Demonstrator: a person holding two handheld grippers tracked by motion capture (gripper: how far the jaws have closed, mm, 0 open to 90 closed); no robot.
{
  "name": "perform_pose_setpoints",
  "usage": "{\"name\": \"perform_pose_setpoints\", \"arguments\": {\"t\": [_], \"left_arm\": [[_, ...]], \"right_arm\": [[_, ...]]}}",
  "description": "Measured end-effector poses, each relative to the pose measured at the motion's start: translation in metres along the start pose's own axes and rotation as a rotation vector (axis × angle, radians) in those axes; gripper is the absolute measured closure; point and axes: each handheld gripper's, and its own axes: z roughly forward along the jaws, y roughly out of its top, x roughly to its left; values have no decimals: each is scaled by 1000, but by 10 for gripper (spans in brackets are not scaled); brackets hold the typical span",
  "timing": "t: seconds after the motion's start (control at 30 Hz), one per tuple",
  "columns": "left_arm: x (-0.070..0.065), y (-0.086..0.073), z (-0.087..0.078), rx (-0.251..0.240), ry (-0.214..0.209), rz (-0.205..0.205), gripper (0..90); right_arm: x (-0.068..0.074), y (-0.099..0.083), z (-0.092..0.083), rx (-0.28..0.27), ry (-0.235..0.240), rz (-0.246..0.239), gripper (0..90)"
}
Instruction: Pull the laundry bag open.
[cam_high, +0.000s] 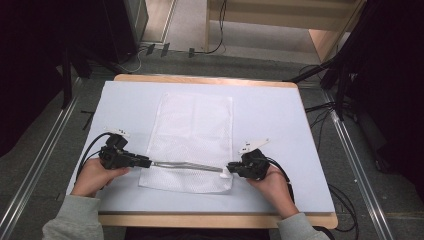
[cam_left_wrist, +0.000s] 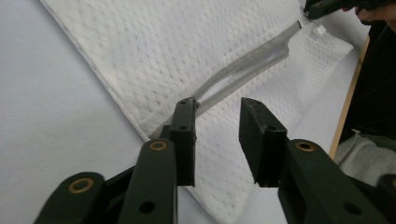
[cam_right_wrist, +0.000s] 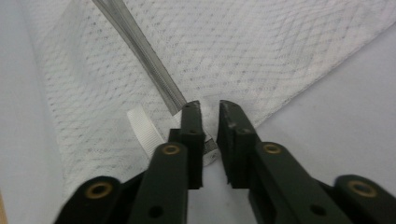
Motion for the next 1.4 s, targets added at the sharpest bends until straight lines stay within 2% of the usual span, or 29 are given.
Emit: {"name": "perform_pose_setpoints", "arguments": {"t": [0.13,0.3,0.47,0.63,0.73,1.07,1.27,1.4], "left_arm": [[0,2,-5,-49,50,26,569],[3,3,-6,-69,98,42,510],[8,3,-9,-93,135,33,452],[14,3,-13,-115,175,15,402],[17,3,-14,-123,189,6,382],[25,4,-13,-104,226,-3,366],[29,6,-12,-110,243,-23,342],[31,8,-11,-117,253,-17,309]], "right_arm": [[-1,-1,-7,-37,1,8,657],[-9,-4,-18,-85,-1,43,584],[-17,-9,-28,-119,-24,48,511],[-27,-16,-36,-140,-36,76,445],[-34,-20,-39,-148,-52,92,423],[-52,-30,-47,-169,-106,149,365],[-56,-35,-48,-165,-129,181,335],[-58,-37,-48,-165,-143,185,320]]}}
